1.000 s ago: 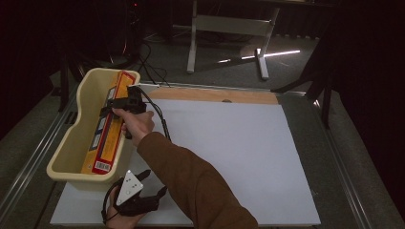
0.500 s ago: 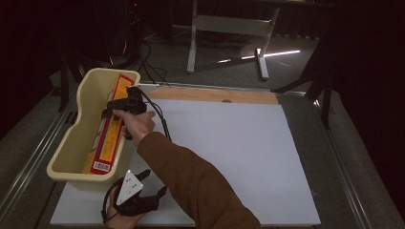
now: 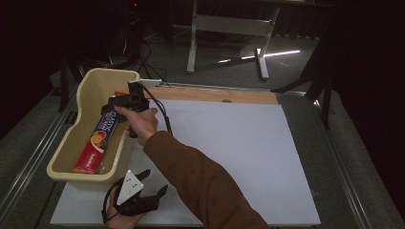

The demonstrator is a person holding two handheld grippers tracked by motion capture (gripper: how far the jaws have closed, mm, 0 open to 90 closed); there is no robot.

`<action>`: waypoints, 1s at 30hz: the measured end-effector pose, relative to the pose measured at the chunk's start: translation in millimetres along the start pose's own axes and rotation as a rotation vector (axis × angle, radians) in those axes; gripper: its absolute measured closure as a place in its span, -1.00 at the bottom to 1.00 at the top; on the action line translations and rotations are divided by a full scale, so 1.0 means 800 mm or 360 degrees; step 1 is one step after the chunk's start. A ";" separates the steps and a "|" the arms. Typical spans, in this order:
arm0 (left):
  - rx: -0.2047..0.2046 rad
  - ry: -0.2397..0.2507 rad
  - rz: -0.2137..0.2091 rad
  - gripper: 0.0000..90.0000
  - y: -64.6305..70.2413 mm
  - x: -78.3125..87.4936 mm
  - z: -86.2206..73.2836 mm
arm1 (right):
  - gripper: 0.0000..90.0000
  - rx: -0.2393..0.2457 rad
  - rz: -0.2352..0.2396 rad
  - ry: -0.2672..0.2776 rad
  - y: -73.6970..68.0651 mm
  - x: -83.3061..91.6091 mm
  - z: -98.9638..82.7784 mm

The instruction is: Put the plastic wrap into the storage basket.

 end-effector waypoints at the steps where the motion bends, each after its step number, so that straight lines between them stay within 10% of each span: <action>1: -0.0002 0.0000 0.0003 -0.48 0.000 0.000 0.000 | -0.25 0.0033 -0.0007 0.0001 0.000 0.003 -0.001; 11: -0.0003 -0.0005 0.0012 -0.48 0.000 0.000 0.001 | -0.20 0.0504 -0.0196 0.0097 -0.002 0.042 -0.025; 18: -0.0001 -0.0004 0.0024 -0.48 0.000 0.001 0.000 | -0.24 0.0909 -0.0475 0.0194 0.012 0.069 -0.051; 30: 0.0004 -0.0015 0.0042 -0.48 0.000 0.001 0.000 | -0.34 0.1350 -0.0806 0.0341 0.053 0.120 -0.105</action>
Point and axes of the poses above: each handheld gripper's, and its own axes: x roughly backward along the jaws, z roughly out of its top, y roughly to its right, the point moved 3 cm from there along -x, roughly forward along the jaws, and after that the axes turned 7 degrees about -y, right-handed, at the moved point
